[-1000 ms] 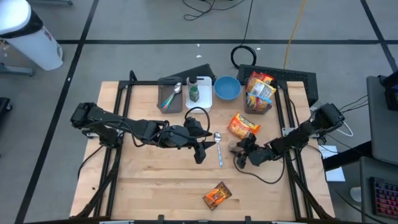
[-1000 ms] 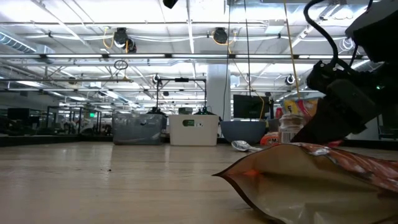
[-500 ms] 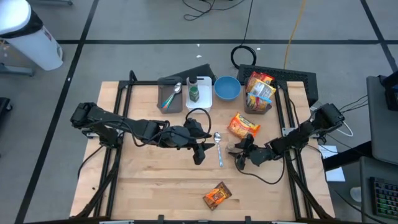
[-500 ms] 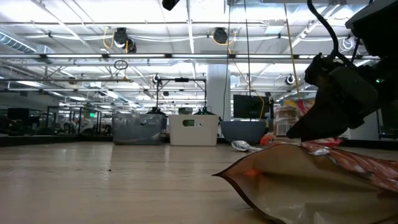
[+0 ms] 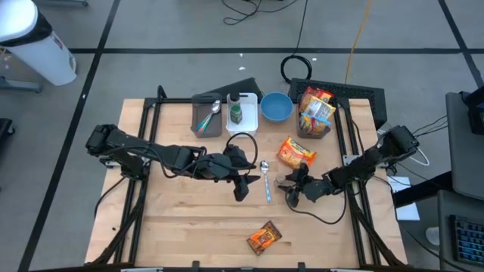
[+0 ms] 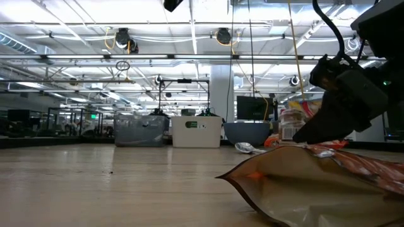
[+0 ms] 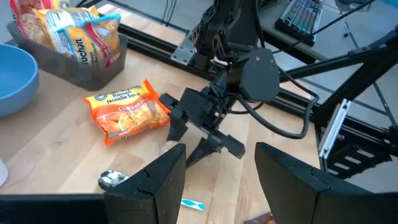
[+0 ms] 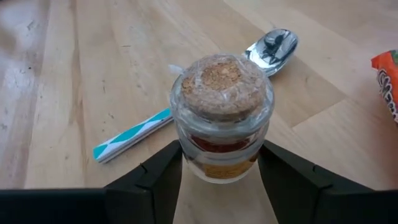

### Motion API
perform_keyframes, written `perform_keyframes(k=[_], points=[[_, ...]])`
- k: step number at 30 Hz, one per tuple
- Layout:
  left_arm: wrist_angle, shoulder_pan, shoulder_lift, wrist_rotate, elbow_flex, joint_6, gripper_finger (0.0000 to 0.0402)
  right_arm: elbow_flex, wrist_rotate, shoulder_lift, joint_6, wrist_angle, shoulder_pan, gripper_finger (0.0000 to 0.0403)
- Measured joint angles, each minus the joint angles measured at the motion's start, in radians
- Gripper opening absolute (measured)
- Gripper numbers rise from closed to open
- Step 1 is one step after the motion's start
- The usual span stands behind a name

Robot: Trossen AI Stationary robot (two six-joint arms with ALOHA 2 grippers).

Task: Pick & Place Food Item
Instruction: Put the brown seasoning bottle into the white bin

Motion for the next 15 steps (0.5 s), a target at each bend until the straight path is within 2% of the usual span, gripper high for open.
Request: perform_keyframes(k=[11, 15], points=[[-0.015, 0.0, 0.0, 0.015, 0.0, -0.013, 0.02, 0.0, 0.02, 0.0, 0.008, -0.032, 0.0, 0.0187], [-0.016, 0.0, 0.0, 0.015, 0.0, -0.013, 0.02, 0.0, 0.019, 0.0, 0.005, -0.007, 0.0, 0.0174]])
